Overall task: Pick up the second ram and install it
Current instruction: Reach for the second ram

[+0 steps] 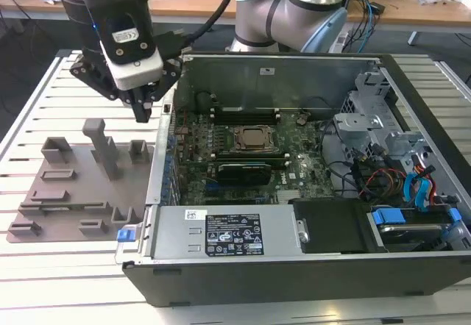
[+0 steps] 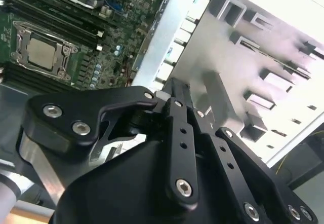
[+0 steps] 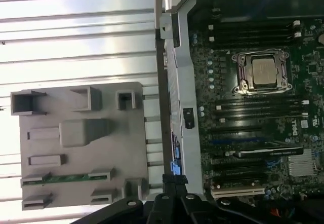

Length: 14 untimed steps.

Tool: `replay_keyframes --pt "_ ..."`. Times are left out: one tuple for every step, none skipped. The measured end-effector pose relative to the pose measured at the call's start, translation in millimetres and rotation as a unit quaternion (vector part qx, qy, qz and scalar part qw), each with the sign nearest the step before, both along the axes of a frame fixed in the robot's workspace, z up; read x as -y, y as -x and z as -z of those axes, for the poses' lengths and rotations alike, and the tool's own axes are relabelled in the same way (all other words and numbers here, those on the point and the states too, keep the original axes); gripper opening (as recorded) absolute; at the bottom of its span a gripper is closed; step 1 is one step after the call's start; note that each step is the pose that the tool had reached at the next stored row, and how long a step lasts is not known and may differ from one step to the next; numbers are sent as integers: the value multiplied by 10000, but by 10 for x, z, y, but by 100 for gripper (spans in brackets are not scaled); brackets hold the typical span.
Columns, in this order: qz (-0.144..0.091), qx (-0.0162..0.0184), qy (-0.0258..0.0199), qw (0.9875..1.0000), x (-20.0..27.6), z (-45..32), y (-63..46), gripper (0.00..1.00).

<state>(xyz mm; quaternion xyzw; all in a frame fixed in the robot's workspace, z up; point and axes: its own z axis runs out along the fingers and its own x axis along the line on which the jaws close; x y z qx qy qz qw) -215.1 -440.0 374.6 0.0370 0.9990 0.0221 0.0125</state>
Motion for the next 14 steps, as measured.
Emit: replay_keyframes --pt "-2 0 0 10000 12 42 13 11" --pt "-1 0 0 10000 22 87 25 11" --pt "0 -1 0 10000 37 146 44 11" --pt "0 -1 0 10000 48 184 62 11" --pt "-1 -3 0 10000 62 233 126 11" --pt "-1 -3 0 10000 64 278 239 11" --pt "0 -3 0 10000 64 309 316 11" --pt "-1 -2 0 10000 65 326 358 11" --pt "-1 -2 -1 10000 66 360 441 11" --pt "0 -2 0 10000 66 392 523 11" --pt "-1 -2 0 10000 78 460 689 11" --pt "0 -3 0 10000 94 502 778 11" --pt "-2 -4 -1 10000 136 546 834 11" --pt "-1 -7 0 10000 243 616 891 11"
